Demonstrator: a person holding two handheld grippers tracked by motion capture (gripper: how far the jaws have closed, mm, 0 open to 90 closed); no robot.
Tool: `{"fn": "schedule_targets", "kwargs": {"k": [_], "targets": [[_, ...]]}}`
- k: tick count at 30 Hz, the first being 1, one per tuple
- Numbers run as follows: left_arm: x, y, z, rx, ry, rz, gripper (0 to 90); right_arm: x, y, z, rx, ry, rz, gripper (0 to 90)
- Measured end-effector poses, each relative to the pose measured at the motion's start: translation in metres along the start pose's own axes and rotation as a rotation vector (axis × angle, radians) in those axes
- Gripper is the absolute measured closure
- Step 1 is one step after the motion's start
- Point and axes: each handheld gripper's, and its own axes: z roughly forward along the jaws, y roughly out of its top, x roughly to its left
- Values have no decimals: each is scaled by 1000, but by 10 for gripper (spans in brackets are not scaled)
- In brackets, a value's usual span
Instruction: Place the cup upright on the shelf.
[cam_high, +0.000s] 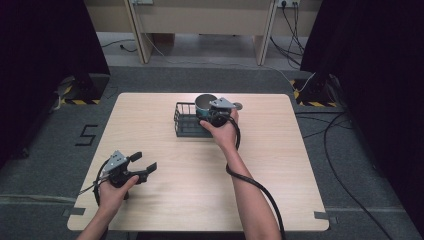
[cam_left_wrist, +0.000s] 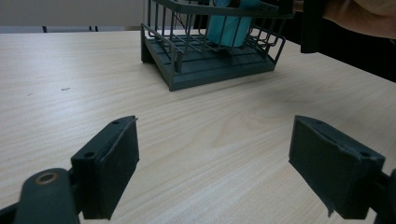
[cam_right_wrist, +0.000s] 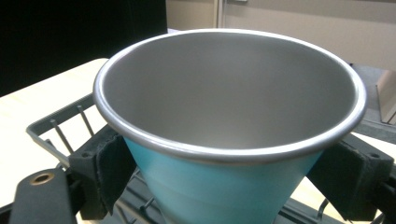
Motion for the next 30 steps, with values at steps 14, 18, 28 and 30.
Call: {"fn": "schedule_targets", "kwargs": {"k": [14,18,28,30], "targets": [[0,0,0,0,-1,1,154,1,-7,-10,-7,3,14,144],[-1,0,1,0,-2,1,154,1,-6,-14,-10,7,18,144],[-1,0,2,0,-4,3,154,-2,-8,-27,-4,10,22,142],[-1,0,2,-4,-4,8,154,-3,-9,-31,0,9,22,142]]}}
